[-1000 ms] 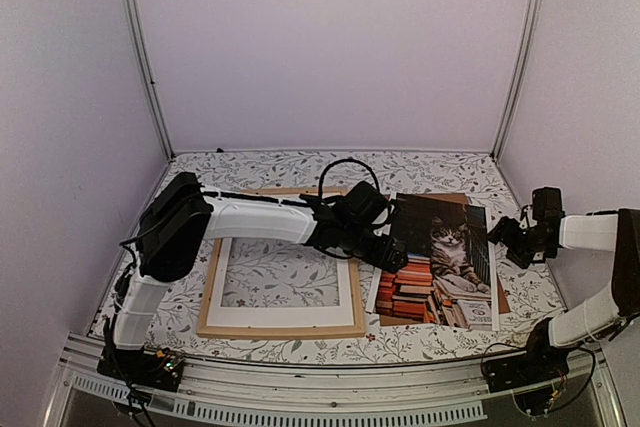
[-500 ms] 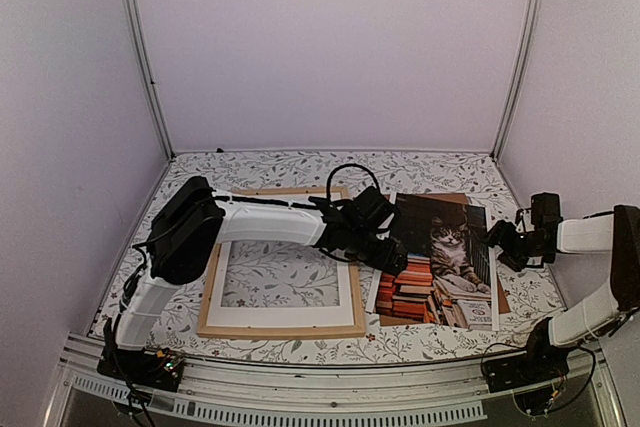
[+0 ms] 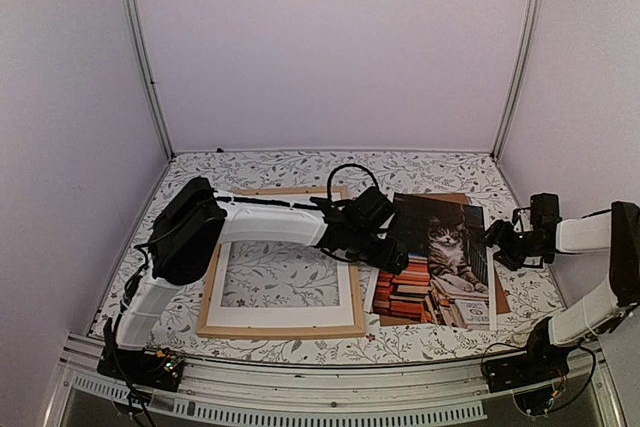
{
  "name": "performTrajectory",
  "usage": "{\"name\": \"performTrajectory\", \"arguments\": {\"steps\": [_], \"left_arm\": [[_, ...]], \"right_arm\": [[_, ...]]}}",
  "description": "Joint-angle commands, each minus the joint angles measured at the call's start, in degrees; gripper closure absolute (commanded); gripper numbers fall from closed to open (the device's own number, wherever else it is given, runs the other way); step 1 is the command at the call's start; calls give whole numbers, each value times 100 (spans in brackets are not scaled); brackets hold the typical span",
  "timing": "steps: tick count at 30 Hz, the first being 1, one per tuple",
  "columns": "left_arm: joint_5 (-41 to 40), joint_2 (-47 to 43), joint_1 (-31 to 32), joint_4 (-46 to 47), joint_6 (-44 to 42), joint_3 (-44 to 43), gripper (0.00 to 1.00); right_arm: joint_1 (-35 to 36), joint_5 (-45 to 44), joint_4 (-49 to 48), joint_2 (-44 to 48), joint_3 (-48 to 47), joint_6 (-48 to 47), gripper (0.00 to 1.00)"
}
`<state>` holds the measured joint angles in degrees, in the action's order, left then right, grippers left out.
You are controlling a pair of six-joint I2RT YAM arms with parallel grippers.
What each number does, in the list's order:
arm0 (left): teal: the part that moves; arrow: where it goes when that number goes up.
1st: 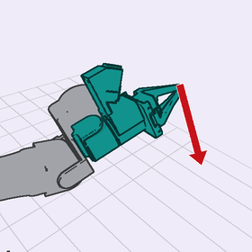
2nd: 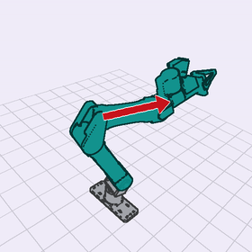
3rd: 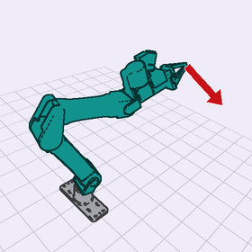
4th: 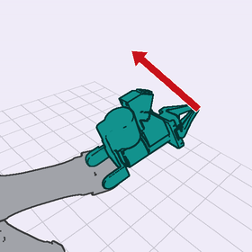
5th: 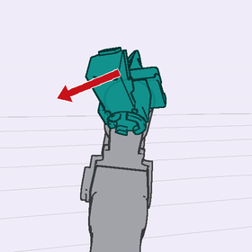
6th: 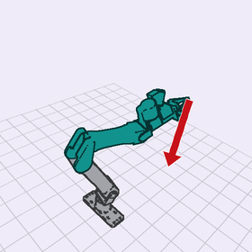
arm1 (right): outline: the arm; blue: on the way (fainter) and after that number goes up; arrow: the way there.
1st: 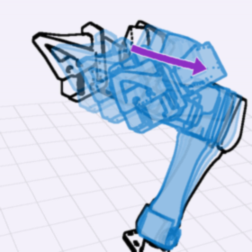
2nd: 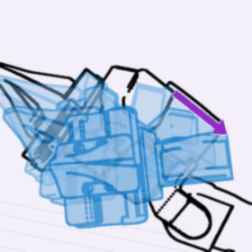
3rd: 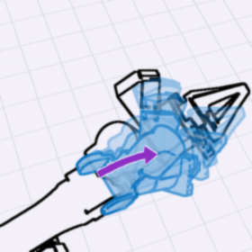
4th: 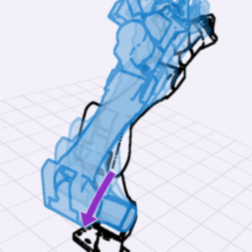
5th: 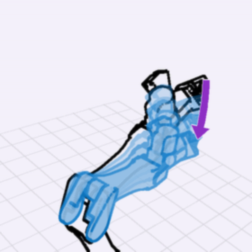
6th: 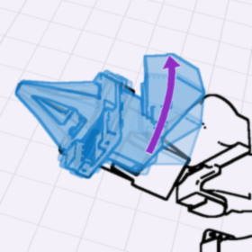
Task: Put the photo into the frame
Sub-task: Pick up the photo from the backboard.
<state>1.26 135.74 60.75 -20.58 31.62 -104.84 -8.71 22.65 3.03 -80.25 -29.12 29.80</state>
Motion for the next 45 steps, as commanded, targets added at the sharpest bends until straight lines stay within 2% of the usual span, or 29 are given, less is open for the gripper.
{"name": "performTrajectory", "arguments": {"steps": [1, 17, 29, 45], "left_arm": [[70, 175, 62, -135, 146, 207, 1], [125, 128, 63, 17, 203, 464, 1], [139, 104, 62, 36, 209, 512, 1], [127, 75, 53, 45, 190, 508, 1]], "right_arm": [[-32, 231, -36, -138, 74, 52, 26], [-207, 733, -250, 59, 117, 0, 35], [-249, 939, -250, 38, 99, -178, 48], [-280, 1410, -65, -154, -8, -935, 63]]}}
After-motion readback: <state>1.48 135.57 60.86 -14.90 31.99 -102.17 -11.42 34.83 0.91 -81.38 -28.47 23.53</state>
